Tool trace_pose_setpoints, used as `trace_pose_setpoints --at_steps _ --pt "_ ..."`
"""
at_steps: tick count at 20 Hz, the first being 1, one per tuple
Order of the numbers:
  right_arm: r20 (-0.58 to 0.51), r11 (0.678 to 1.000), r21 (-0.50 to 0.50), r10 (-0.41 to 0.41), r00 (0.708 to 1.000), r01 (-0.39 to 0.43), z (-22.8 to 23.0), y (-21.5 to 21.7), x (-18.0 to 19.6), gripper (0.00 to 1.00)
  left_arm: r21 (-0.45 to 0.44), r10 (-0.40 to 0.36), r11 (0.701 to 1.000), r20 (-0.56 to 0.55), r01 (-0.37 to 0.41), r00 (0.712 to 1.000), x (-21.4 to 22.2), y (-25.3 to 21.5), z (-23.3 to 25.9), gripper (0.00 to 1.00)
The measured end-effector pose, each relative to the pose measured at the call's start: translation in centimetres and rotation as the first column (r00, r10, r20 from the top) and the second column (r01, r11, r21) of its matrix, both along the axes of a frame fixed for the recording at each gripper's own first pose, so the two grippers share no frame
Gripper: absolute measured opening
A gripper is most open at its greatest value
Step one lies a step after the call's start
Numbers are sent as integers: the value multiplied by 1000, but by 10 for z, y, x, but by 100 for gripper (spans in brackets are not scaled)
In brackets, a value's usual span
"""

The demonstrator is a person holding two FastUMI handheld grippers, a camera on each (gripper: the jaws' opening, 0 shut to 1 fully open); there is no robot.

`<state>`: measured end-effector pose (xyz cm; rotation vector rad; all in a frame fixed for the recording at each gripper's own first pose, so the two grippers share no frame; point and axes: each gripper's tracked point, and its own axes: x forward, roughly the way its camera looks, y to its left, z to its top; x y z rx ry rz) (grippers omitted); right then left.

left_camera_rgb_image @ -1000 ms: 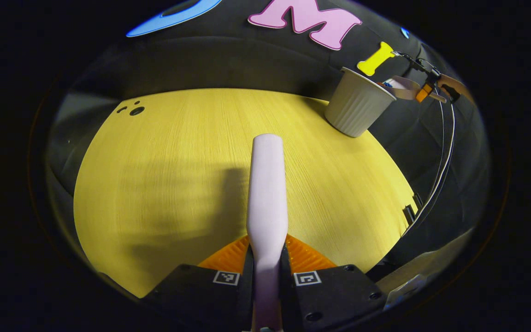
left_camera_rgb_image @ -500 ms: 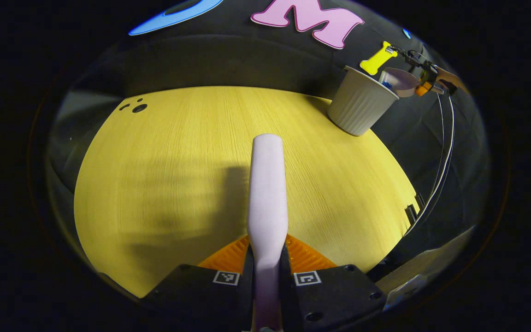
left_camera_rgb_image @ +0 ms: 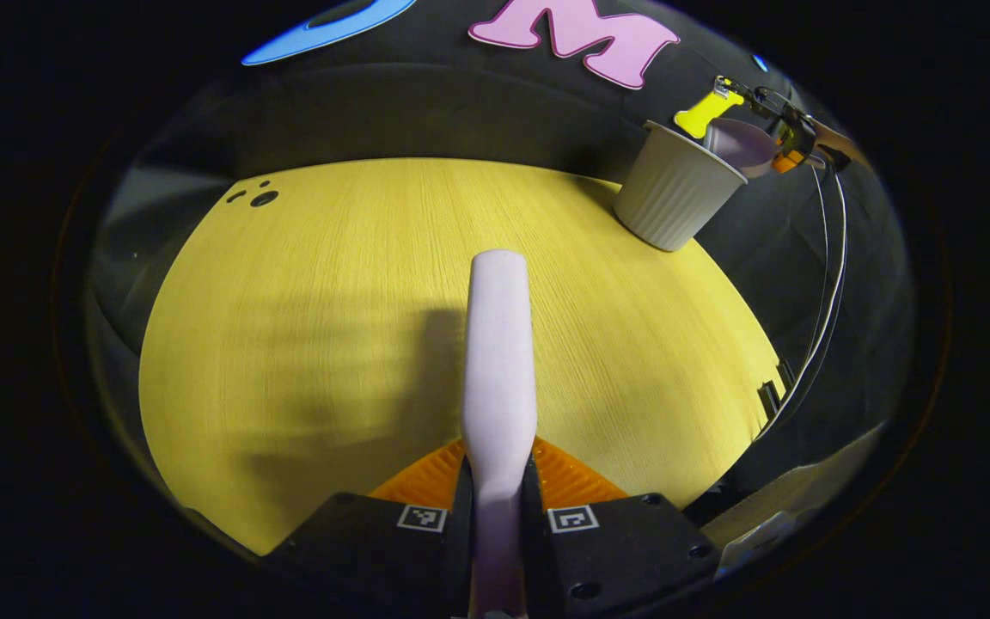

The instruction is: Pick up the small broom and dustpan from the desktop, sweep the trash into the dustpan with the broom, and then empty the trash into the garbage bin.

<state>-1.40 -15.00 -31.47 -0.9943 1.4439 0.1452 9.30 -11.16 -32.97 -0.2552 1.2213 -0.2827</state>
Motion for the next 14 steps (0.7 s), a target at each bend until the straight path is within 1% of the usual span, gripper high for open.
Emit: trace_pose_setpoints --at_steps 1,3,4,6,8,9,10,11,12,13,14 --pt "5 1000 4 -4 1000 4 0 -1 -1 35 2 5 1000 1 -5 1000 -2 1 0 28" --pt "25 999 32 -36 999 35 1 -3 -2 35 5 9 1000 4 -9 1000 -2 1 2 29" --pt "46 995 66 -74 996 70 2 -3 -2 36 9 8 1000 9 -8 1000 0 2 3 29" --pt "100 977 158 -161 982 144 4 2 -6 35 17 12 1000 20 -12 1000 -2 3 6 30" --pt "140 947 250 -241 960 202 12 8 -11 35 24 17 1000 23 -18 1000 -1 3 8 29" --pt "158 929 302 -271 949 215 17 13 -13 35 29 19 999 26 -20 999 -1 3 9 28" --pt "172 908 356 -298 939 223 21 19 -16 35 35 19 999 30 -20 999 2 3 10 30" --pt "179 886 403 -322 930 229 26 26 -21 38 40 16 999 33 -18 999 5 1 9 30" --pt "185 867 443 -339 923 230 33 34 -28 35 45 12 999 35 -14 999 8 0 9 30" --pt "193 850 479 -346 918 219 40 43 -33 35 51 7 999 37 -9 999 9 -2 10 27" --pt "199 834 510 -352 914 210 44 49 -38 35 57 2 998 40 -4 999 11 -1 10 28"
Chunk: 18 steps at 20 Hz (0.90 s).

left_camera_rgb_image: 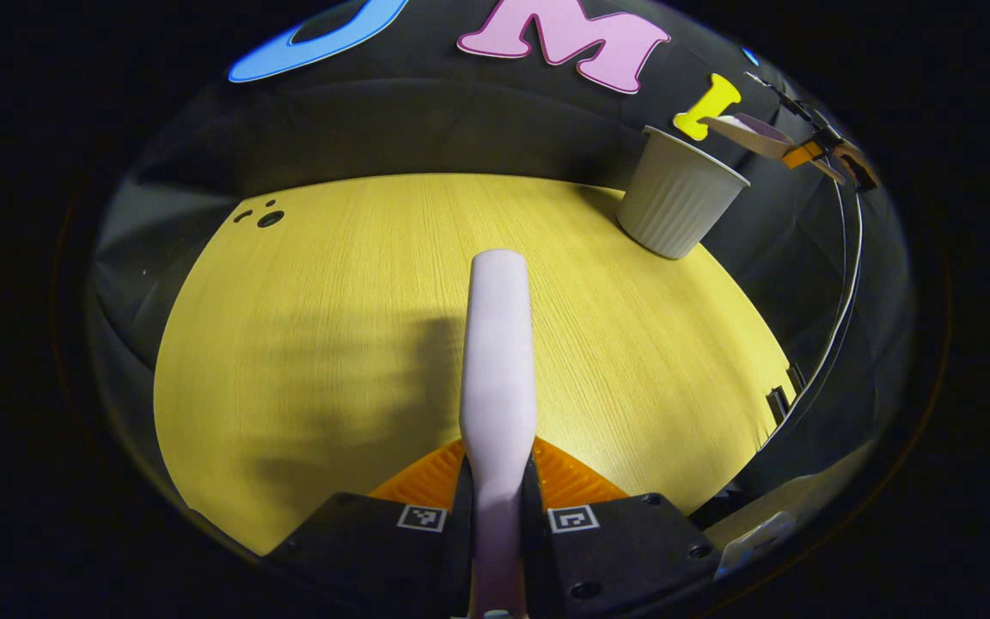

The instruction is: Pick up the small broom and dustpan from the desktop, sweep the trash into the dustpan with the broom, and then empty the trash into the garbage bin.

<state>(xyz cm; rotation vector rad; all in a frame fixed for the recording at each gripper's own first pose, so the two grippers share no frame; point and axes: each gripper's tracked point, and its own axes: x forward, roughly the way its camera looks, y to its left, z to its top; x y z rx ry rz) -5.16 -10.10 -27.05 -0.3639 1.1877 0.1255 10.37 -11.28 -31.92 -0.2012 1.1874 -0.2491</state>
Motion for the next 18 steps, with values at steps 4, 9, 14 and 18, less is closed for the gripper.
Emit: trace_pose_setpoints --at_steps 4,9,14,18 --pt "54 992 119 24 998 -30 17 31 -26 36 25 -15 1000 12 14 1000 6 2 4 29" --pt "69 965 248 69 995 -84 22 79 -66 35 61 -26 998 22 25 999 11 7 9 30" --pt "17 944 318 91 996 -92 -10 116 -127 35 93 -39 995 28 36 999 12 12 12 28" --pt "-91 924 378 99 991 -57 -62 156 -184 35 107 -44 993 34 40 998 14 14 14 29"
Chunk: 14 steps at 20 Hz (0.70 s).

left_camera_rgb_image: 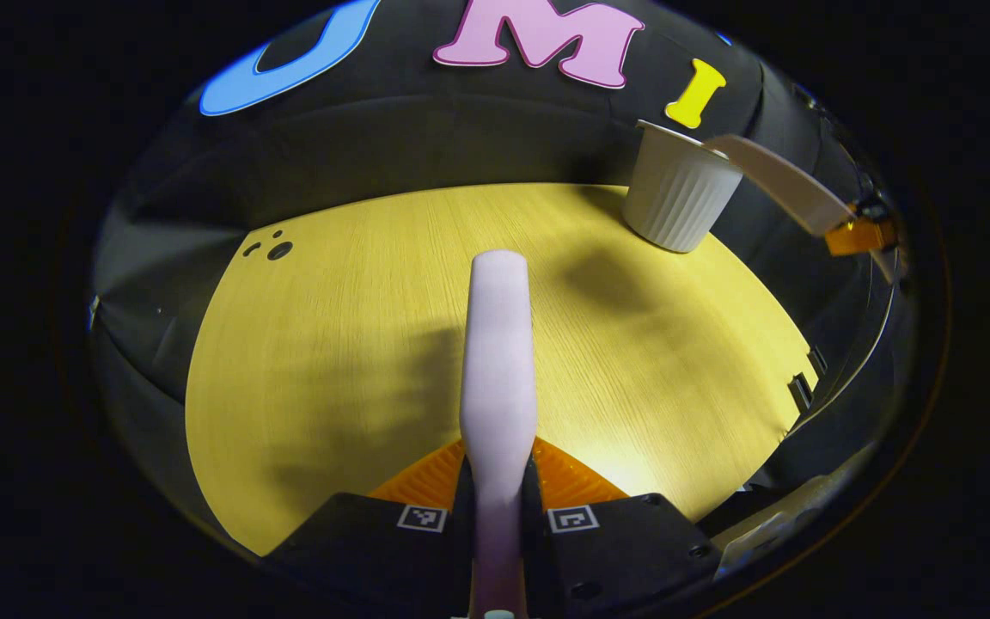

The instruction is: Pick up the small broom and dustpan from the desktop, sweep the trash into the dustpan with the broom, and then empty the trash into the garbage bin.

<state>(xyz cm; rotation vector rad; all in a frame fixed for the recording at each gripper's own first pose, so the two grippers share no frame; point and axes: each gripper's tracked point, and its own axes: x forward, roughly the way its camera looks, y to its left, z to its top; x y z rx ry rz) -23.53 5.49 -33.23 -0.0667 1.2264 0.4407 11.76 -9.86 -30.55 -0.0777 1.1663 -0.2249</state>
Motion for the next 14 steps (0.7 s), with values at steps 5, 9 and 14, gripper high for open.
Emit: trace_pose_setpoints --at_steps 5,9,14 --pt "-111 1000 13 -6 994 7 -65 32 -58 36 57 -44 997 1 44 999 4 3 -11 29" --pt "-146 999 -18 -34 989 32 -116 44 -77 32 70 -76 995 -8 76 997 2 0 -29 27" --pt "-179 998 -33 -61 982 56 -147 46 -90 35 132 -132 982 -17 133 991 3 0 -54 29"
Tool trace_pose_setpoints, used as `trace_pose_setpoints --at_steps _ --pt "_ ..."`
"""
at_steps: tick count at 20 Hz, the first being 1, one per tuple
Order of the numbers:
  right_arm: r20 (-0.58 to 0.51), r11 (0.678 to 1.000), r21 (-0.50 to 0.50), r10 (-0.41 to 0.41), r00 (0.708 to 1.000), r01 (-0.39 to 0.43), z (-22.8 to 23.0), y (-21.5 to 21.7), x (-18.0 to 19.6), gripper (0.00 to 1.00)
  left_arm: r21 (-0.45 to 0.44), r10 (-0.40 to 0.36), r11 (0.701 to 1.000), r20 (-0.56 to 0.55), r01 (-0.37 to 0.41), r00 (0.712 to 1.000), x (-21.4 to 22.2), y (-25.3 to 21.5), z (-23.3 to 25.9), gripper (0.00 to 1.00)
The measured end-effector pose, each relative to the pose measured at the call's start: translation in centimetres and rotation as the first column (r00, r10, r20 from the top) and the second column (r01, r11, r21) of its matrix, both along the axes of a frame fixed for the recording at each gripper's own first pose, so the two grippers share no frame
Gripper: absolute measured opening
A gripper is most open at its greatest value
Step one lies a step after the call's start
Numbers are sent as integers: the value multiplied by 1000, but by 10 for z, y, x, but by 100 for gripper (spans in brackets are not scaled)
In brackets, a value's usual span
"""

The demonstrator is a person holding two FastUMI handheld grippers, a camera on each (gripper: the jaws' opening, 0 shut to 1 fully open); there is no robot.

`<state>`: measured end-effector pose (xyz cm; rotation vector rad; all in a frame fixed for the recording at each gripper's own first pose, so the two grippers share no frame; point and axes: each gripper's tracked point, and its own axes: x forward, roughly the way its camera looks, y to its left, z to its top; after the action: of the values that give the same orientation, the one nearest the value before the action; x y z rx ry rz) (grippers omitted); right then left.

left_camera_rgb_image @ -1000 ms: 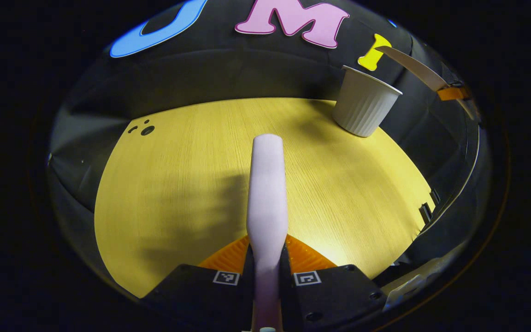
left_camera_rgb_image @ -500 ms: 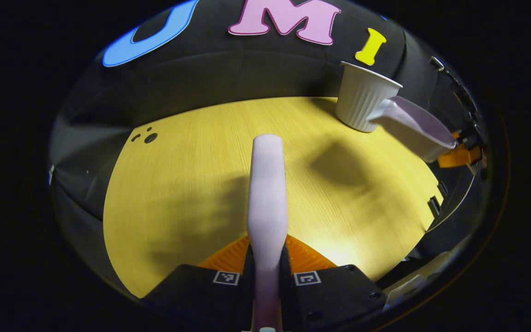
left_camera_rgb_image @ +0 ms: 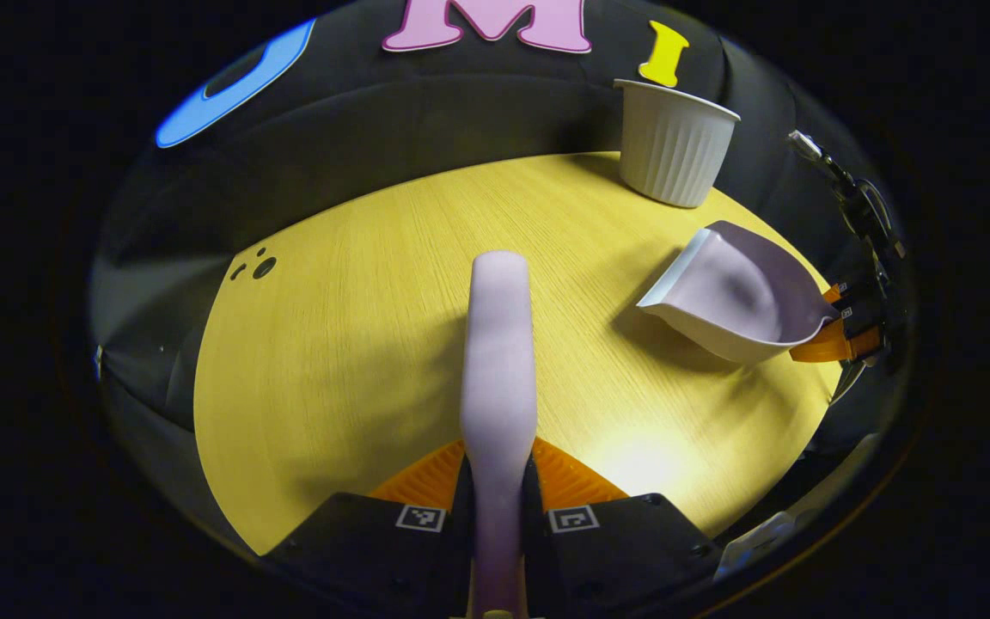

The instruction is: Pick up the small broom and dustpan from the desktop, sweep the trash into the dustpan with the broom, and then empty the trash into the garbage bin.

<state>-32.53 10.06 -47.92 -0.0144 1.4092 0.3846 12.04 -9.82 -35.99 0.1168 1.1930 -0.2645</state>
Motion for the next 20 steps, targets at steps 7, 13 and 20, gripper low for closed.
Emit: trace_pose_setpoints --at_steps 7,13,20 --pt "-11 1000 -24 2 1000 -2 -16 6 -3 37 58 6 998 17 -7 1000 2 12 -6 34" --pt "20 1000 -1 -17 1000 17 -3 5 -2 42 85 9 996 38 -12 999 -1 22 5 35" --pt "167 995 62 -87 982 78 64 -2 12 39 45 26 998 108 -31 994 -5 23 53 35"
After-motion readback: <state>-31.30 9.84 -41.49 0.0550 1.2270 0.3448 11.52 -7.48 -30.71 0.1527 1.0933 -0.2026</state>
